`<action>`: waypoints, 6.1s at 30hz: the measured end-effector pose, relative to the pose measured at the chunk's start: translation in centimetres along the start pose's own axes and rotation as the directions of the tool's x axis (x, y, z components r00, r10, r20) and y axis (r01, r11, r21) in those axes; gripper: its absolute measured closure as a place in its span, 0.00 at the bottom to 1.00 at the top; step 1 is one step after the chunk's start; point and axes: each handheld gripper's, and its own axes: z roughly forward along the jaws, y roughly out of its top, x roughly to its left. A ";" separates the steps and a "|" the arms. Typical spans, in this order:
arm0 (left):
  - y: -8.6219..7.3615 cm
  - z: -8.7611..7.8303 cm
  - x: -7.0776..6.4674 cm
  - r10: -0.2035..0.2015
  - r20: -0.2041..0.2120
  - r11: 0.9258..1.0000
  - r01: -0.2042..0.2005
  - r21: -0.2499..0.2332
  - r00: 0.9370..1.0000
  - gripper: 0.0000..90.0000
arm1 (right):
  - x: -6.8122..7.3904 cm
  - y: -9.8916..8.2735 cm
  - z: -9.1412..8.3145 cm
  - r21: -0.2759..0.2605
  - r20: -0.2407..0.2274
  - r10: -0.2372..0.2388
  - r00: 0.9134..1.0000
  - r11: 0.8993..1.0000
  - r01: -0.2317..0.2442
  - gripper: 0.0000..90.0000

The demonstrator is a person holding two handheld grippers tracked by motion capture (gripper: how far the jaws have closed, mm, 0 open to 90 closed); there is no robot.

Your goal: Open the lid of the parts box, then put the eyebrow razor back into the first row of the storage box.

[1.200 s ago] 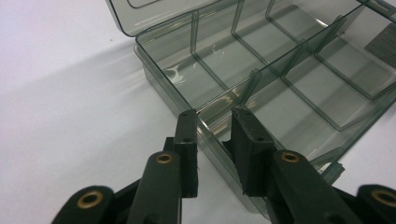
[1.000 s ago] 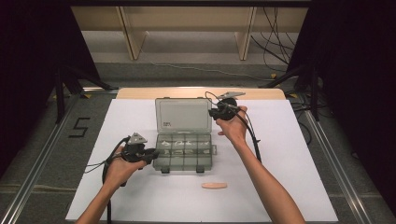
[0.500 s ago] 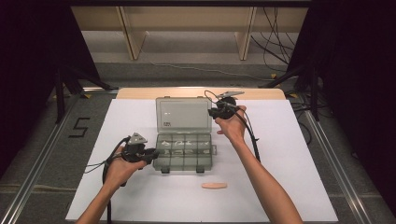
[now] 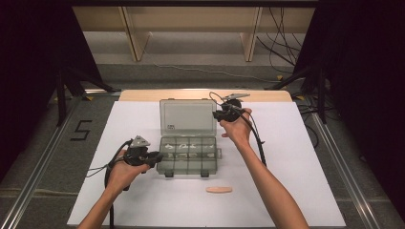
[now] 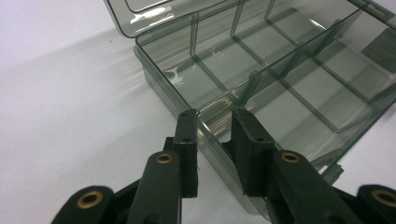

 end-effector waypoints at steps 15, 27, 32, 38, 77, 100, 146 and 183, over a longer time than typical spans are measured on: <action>-0.1 0.1 0.0 -0.028 0.002 0.999 0.028 -0.022 1.000 0.81 | -0.2 -0.1 0.1 0.007 0.008 0.013 1.000 1.000 -0.013 0.86; -0.1 0.1 0.1 -0.024 0.001 1.000 0.024 -0.020 1.000 0.81 | 0.4 0.2 -1.6 -0.032 -0.047 -0.102 0.994 0.994 0.100 0.62; -0.1 0.1 0.0 -0.028 -0.001 0.999 0.028 -0.023 1.000 0.81 | 1.1 0.2 -3.3 -0.048 -0.108 -0.168 0.980 0.985 0.163 0.54; -0.1 0.1 0.0 -0.039 0.006 0.999 0.039 -0.017 0.999 0.81 | 2.1 -0.7 -5.6 -0.056 -0.166 -0.233 0.958 0.972 0.227 0.50; 0.7 -3.4 -4.7 -0.031 0.057 0.937 0.049 -0.347 0.998 0.29 | 6.4 -5.7 -10.5 0.038 -0.329 -0.467 0.821 0.862 0.506 0.34; -0.5 -5.4 -7.0 -0.007 0.047 0.924 0.024 -0.382 0.999 0.24 | 7.7 -7.8 -10.2 0.087 -0.396 -0.510 0.763 0.807 0.584 0.32; -1.1 -5.3 -6.3 0.020 0.024 0.921 -0.009 -0.389 1.000 0.20 | 8.9 -12.2 -8.9 0.235 -0.466 -0.533 0.706 0.695 0.680 0.38; -1.3 -5.3 -6.1 0.013 0.029 0.923 -0.001 -0.384 0.999 0.20 | 9.2 -12.6 -6.6 0.318 -0.499 -0.496 0.711 0.658 0.683 0.64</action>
